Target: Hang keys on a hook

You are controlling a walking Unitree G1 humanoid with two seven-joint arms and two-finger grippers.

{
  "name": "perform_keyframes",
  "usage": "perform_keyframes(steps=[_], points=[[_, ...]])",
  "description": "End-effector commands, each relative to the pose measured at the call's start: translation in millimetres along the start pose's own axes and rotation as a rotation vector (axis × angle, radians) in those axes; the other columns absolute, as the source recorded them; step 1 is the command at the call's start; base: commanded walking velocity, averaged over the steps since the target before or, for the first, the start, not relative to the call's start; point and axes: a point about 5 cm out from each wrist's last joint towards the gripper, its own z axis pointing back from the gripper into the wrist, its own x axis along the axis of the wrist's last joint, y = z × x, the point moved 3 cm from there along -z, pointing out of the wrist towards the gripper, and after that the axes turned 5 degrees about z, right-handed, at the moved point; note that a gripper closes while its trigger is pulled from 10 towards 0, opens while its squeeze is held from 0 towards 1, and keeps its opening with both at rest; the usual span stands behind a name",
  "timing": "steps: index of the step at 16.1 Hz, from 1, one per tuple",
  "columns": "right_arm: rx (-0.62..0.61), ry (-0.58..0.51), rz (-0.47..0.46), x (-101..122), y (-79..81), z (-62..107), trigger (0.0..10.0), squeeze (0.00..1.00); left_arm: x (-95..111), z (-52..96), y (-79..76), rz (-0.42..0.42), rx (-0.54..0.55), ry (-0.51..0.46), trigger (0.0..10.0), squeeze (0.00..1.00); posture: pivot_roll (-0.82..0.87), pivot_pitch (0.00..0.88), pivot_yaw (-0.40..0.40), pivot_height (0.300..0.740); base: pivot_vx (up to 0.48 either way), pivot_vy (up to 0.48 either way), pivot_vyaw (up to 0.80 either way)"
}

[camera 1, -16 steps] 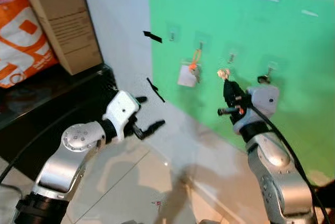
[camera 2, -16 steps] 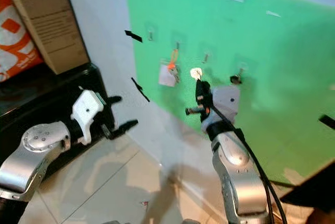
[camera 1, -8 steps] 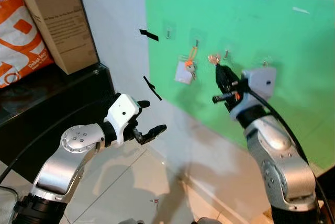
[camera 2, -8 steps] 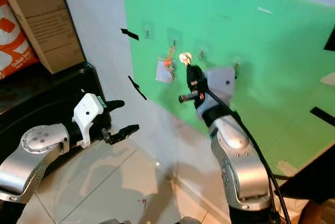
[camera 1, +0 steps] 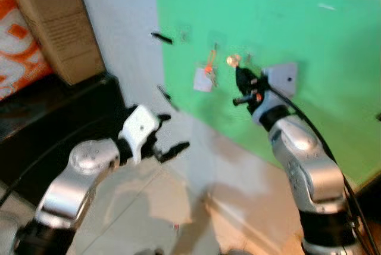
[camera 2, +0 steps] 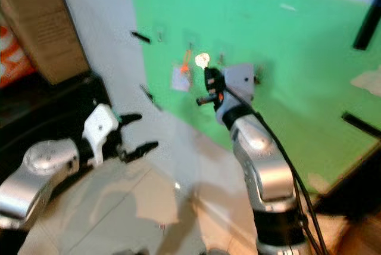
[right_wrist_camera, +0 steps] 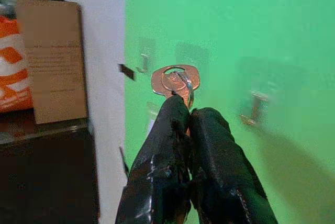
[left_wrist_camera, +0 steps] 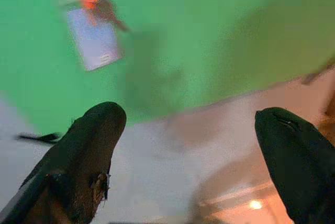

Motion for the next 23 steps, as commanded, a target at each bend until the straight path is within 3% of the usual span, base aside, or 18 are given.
perform_keyframes(steps=[1,3,5,7,9,15,18,23], points=[[0.017,-0.013,0.011,4,3.3,-4.0,10.0,0.00,-1,0.8,-1.8,-0.008,-0.008,0.006,10.0,0.00,-0.11,0.000,0.015,0.732,0.000,0.000,0.00],[0.010,-0.020,-0.005,3,1.2,0.2,10.0,0.00,0,1.1,4.0,-0.021,0.072,-0.007,10.0,0.00,-0.10,0.000,0.008,0.732,0.000,0.000,0.00],[-0.032,-0.017,-0.076,-2,-5.3,17.7,10.0,0.00,1,0.5,10.9,-0.010,0.169,-0.035,10.0,0.00,-0.11,0.000,0.014,0.732,0.000,0.000,0.00],[-0.035,-0.017,-0.082,-2,-5.7,19.4,10.0,0.00,1,0.4,11.6,-0.009,0.179,-0.041,10.0,0.00,-0.11,0.000,0.014,0.732,0.000,0.000,0.00],[-0.062,-0.004,-0.130,-10,-5.7,35.1,10.0,0.00,5,-1.1,18.7,0.031,0.266,-0.093,10.0,0.00,-0.13,0.000,0.023,0.732,0.000,0.000,0.00],[-0.081,0.022,-0.184,-18,2.7,51.2,10.0,0.00,7,-6.2,14.6,0.049,0.256,-0.111,10.0,0.00,-0.13,0.000,0.027,0.732,0.194,0.000,0.00],[-0.017,0.020,-0.162,-16,9.9,50.0,10.0,0.00,8,-5.8,14.1,0.048,0.252,-0.113,10.0,0.00,-0.12,0.000,0.026,0.732,0.316,0.000,-0.73],[0.164,0.011,-0.091,-10,32.0,50.9,10.0,0.00,6,-2.8,11.0,0.059,0.246,-0.112,10.0,0.00,-0.11,0.000,0.010,0.732,0.314,0.000,0.32]])
